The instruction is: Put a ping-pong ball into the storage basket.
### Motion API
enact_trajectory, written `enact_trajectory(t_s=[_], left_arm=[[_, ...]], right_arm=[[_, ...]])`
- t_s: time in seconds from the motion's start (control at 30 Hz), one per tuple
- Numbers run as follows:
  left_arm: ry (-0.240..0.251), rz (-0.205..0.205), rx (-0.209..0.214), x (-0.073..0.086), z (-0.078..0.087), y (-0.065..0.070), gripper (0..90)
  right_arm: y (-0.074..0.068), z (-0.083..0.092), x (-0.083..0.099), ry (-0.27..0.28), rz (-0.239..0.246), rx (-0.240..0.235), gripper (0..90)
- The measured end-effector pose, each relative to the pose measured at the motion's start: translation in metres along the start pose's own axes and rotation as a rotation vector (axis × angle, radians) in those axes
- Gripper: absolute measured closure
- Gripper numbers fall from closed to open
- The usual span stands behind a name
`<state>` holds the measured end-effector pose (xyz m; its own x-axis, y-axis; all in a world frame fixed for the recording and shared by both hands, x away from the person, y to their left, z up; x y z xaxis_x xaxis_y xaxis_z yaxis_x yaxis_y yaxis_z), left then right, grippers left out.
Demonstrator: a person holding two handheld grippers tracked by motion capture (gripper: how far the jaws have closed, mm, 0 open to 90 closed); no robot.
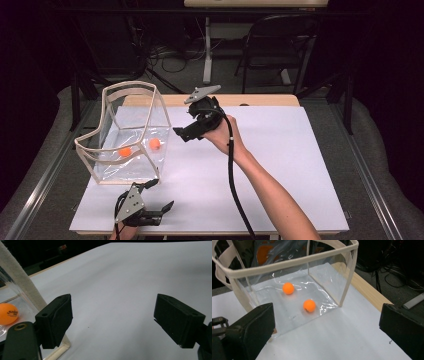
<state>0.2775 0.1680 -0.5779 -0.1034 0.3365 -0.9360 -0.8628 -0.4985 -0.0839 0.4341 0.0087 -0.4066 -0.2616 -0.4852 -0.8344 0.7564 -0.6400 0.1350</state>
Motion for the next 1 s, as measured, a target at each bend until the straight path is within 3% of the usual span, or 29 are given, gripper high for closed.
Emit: enact_trajectory(t_s=[0.57, 1.0], left_arm=[[0.004, 0.001, 0.004, 0.0, 0.0, 0.0, 15.5], [0.007, 0.002, 0.001, -0.001, 0.0, 0.0, 15.5]], right_arm=[[0.012, 0.022, 0.062, -0.033, -0.011, 0.04, 0.0], [0.001, 0.052, 0.1, 0.003, 0.004, 0.062, 0.0]])
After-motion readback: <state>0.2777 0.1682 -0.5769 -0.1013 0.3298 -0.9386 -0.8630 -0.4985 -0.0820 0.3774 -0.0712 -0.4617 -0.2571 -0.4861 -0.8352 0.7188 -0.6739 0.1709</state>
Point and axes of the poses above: each handheld gripper's, and its own axes: z roughly backward along the jaws, x roughly out of its underside, y roughly to its right, the point moved 6 cm from there along -z, roughly forward along the jaws, and after that the axes turned 8 degrees about x, right-handed, at the moved point
